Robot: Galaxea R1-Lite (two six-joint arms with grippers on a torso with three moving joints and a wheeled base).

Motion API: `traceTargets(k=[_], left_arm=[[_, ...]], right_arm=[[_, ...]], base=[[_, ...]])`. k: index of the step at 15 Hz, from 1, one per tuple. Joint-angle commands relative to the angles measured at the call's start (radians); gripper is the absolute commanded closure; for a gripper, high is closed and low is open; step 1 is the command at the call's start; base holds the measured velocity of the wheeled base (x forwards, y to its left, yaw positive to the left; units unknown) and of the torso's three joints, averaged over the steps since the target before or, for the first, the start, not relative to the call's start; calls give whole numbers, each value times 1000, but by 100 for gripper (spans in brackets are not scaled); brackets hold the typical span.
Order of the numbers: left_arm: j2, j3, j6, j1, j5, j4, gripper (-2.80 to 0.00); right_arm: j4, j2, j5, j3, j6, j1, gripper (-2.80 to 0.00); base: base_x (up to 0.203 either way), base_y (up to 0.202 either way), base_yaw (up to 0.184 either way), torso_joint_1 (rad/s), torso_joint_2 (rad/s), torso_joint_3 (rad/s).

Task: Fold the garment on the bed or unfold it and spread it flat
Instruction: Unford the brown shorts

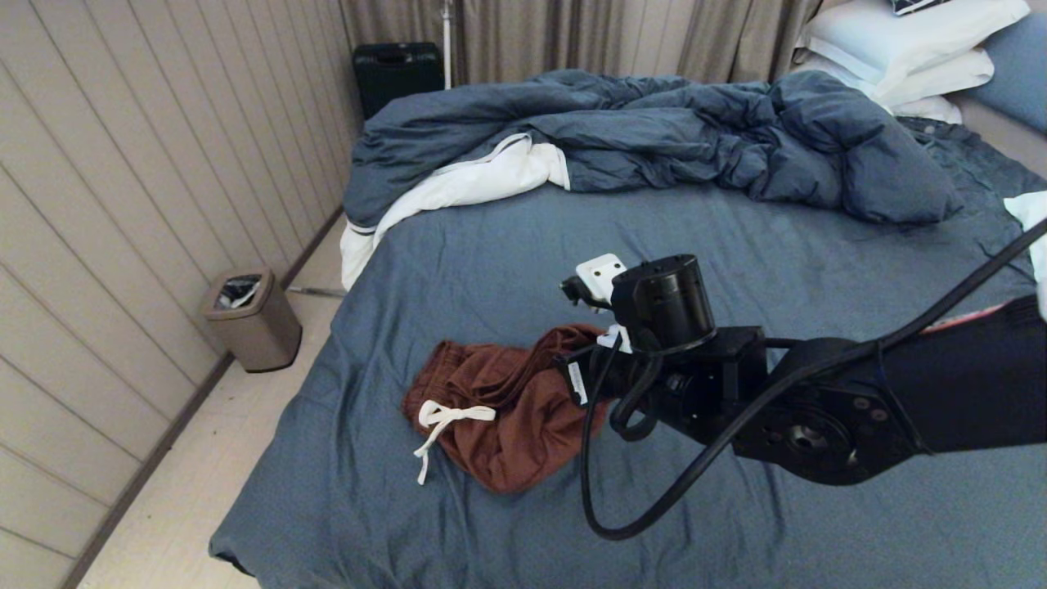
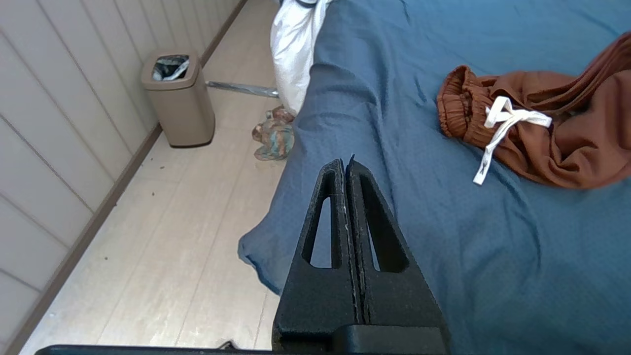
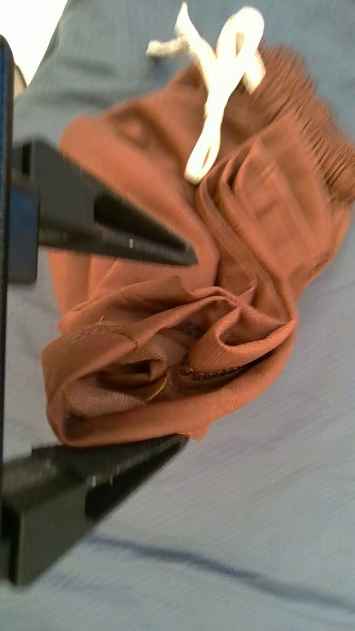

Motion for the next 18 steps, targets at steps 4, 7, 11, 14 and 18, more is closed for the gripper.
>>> traceTargets(k=[4,7,11,14,18], left_arm=[[0,1,-1,-1,0,-1,0],[0,2,-1,-1,1,1,0],[0,-1,-1,-1,2,-1,0],[0,-1,-1,-1,0,-1,0],[0,0,-1,-1,1,0,0]], right_arm=[[-1,15,-2,2,2,-5,-280],[-3,38,8,53,7,-38,-280],[-67,99,61,45,13,-73,-280],[-122,164,63,-10,4,-60,-280],[-127,193,78,-22,-17,-5,-280]], base=[[0,0,0,0,0,0],[0,0,0,0,0,0],[0,0,0,0,0,0],[0,0,0,0,0,0],[0,0,0,0,0,0]])
